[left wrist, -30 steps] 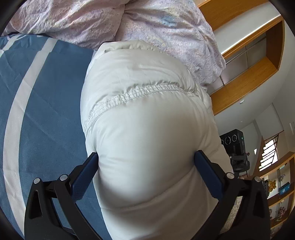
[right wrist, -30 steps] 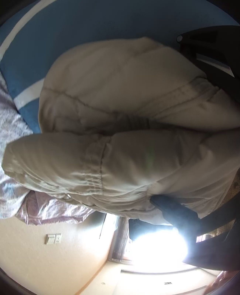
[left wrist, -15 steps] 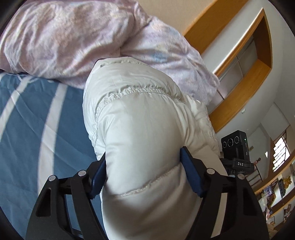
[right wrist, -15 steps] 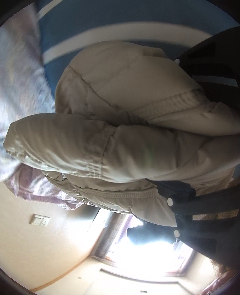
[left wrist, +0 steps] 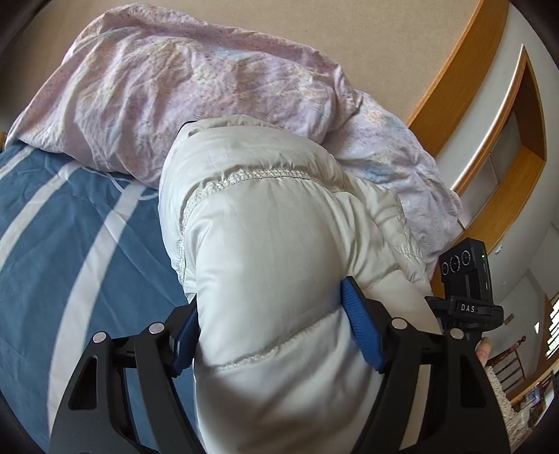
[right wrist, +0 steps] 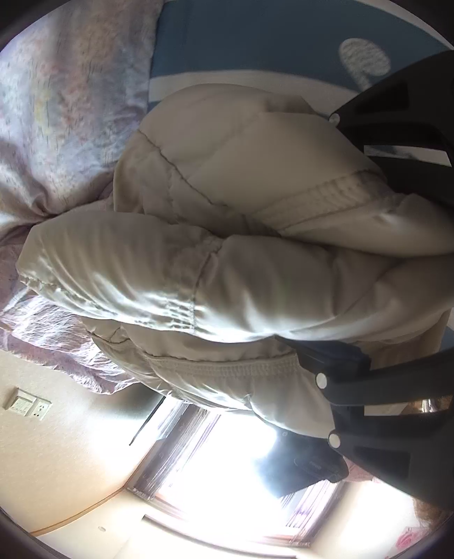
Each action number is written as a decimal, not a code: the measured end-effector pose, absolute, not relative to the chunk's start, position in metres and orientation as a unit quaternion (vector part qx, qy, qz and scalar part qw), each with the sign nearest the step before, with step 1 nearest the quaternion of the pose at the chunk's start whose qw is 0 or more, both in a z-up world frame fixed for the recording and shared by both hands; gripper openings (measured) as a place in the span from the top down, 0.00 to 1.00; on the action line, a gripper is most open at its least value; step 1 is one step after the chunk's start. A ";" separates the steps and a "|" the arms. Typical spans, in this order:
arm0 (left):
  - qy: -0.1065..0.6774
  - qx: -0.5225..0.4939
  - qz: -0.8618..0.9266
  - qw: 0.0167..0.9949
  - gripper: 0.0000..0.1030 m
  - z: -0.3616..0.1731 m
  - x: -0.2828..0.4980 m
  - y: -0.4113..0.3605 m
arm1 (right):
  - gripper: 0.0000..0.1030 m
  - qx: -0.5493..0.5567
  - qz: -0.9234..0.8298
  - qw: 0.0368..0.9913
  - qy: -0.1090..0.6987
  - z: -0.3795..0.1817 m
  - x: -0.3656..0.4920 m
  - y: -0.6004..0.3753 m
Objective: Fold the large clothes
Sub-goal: 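Press both open grippers against the bundle sides to square it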
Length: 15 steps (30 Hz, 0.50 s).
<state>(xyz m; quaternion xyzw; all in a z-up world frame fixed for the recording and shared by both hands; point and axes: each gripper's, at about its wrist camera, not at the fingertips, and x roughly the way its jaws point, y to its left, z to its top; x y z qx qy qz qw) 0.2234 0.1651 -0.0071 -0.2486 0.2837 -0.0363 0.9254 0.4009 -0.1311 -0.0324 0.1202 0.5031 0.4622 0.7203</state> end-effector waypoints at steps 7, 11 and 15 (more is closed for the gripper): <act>0.301 -0.245 -0.003 0.922 0.22 -0.035 0.224 0.181 | 0.18 0.112 0.404 0.758 0.500 -0.053 0.392 -0.132; 0.306 -0.197 0.017 0.931 0.20 -0.014 0.219 0.174 | 0.15 0.086 0.347 0.808 0.467 -0.032 0.366 -0.152; 0.263 -0.114 0.077 0.955 0.14 0.018 0.204 0.175 | 0.12 0.060 0.261 0.883 0.385 0.013 0.341 -0.188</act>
